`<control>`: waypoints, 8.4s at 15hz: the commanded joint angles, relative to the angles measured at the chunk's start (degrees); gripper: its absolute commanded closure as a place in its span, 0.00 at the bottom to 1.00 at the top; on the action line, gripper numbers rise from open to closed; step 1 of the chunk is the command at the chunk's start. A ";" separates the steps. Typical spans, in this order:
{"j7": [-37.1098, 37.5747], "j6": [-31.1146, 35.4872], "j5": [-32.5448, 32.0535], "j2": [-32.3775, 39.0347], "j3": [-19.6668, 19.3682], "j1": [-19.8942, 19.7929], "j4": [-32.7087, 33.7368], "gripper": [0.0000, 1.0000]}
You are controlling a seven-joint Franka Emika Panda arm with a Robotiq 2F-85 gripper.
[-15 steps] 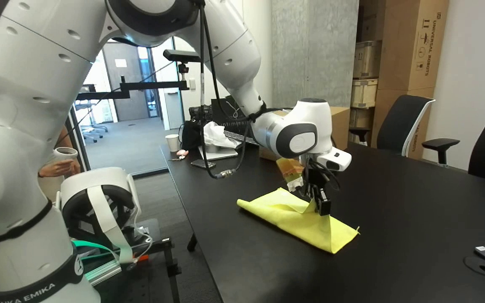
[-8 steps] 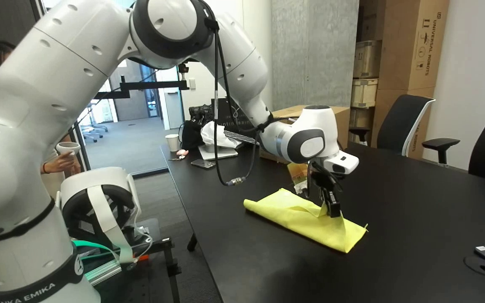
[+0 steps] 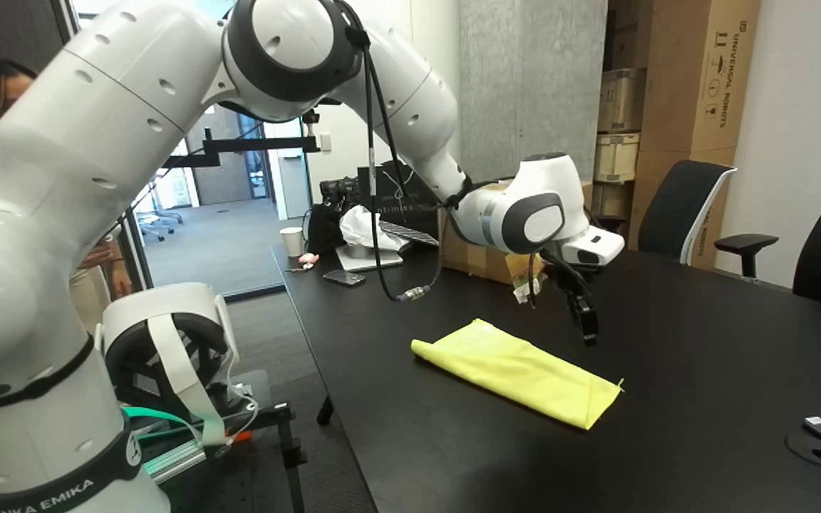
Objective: Fold the yellow cloth
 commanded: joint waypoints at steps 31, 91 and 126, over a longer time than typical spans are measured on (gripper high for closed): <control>8.46 -15.80 -29.83 -12.11 9.37 21.39 -23.15 0.00; 22.28 -15.07 -48.19 -8.26 15.81 12.25 -20.50 0.97; 14.23 -24.27 -37.50 23.85 8.20 12.15 43.04 0.70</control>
